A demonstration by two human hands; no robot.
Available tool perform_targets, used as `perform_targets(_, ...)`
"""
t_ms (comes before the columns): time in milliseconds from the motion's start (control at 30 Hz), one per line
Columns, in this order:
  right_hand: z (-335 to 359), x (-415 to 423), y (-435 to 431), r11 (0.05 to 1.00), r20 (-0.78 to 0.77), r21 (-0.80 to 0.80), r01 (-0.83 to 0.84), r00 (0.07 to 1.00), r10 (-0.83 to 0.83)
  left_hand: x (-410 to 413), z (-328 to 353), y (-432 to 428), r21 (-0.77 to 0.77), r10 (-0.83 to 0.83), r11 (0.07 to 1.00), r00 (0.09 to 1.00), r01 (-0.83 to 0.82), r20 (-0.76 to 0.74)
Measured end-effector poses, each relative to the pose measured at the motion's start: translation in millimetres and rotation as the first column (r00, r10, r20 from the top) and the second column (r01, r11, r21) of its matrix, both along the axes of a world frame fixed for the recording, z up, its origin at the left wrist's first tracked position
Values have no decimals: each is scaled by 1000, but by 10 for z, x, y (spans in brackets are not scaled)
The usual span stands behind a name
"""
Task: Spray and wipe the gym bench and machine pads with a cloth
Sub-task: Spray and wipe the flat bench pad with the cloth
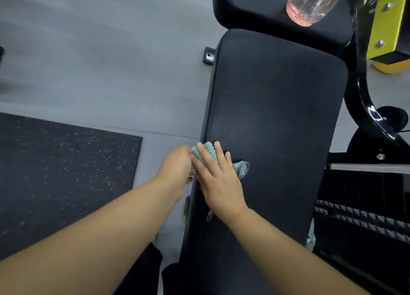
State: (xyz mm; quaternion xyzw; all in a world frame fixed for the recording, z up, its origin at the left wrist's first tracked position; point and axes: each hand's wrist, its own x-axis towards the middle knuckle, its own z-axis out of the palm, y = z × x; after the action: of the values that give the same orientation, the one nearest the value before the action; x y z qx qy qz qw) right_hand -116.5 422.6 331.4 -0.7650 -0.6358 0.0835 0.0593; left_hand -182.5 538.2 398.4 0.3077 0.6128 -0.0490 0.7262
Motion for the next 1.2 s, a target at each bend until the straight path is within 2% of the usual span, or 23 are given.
perform_targets(100, 60, 235, 299, 1000, 21, -2, 23, 1000, -23, -51, -48, -79, -53, -3, 999, 999, 6, 54)
perform_targets(200, 201, 580, 911, 986, 59, 62, 154, 986, -157, -37, -80, -60, -79, 27, 997, 998, -22, 58)
perform_targets(367, 347, 896, 1573, 951, 118, 18, 308, 944, -308, -10, -101, 49, -76, -1, 997, 998, 5, 63)
perform_targets(467, 262, 716, 1391, 945, 90, 41, 325, 941, -327, -14, -78, 89, -60, 3, 998, 996, 3, 90)
perform_targets(567, 86, 243, 675, 971, 37, 72, 226, 973, -229, -34, -55, 87, -50, 15, 999, 994, -9, 105)
perform_targets(700, 32, -149, -108, 994, -12, -83, 74, 997, -75, -51, -35, 31, -95, 50, 995, 996, -43, 70)
perform_targets(800, 63, 134, 244, 992, 40, -81, 98, 995, -95, -40, -27, 36, -77, 13, 997, 997, -7, 82)
perform_targets(867, 172, 395, 699, 976, 101, -6, 219, 971, -217, -31, -22, 57, -76, -3, 997, 995, 11, 102)
perform_targets(933, 300, 648, 1138, 935, 73, 4, 355, 932, -355, -51, -33, 68, -78, -26, 996, 994, 34, 106)
perform_targets(1000, 398, 816, 1446, 906, 27, 10, 424, 905, -424, -83, -38, 84, -89, -43, 995, 992, 53, 115)
perform_targets(1100, 355, 762, 1447, 902, -12, 53, 428, 904, -428, -105, -31, 124, -136, -30, 990, 992, 46, 121)
perform_targets(1200, 181, 439, 918, 945, -20, 86, 315, 949, -315, -92, 18, 180, -136, 28, 991, 994, -14, 102)
